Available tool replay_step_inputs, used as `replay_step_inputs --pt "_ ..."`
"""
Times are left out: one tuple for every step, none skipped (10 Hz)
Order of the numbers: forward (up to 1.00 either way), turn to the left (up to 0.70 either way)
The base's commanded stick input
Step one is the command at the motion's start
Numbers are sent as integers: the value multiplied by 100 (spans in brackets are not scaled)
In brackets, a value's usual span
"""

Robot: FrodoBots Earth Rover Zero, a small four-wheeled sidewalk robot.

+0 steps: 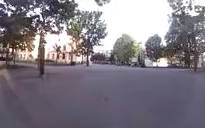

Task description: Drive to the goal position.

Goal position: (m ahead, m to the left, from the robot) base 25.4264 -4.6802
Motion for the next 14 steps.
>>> replay_step_inputs --pt "70 0" --pt "70 0" --pt "70 0" --pt "70 0" --pt "70 0" --pt "70 0" --pt "70 0" --pt "70 0" --pt "70 0" --pt "70 0" --pt "70 0" --pt "70 0" --pt "70 0" --pt "70 0"
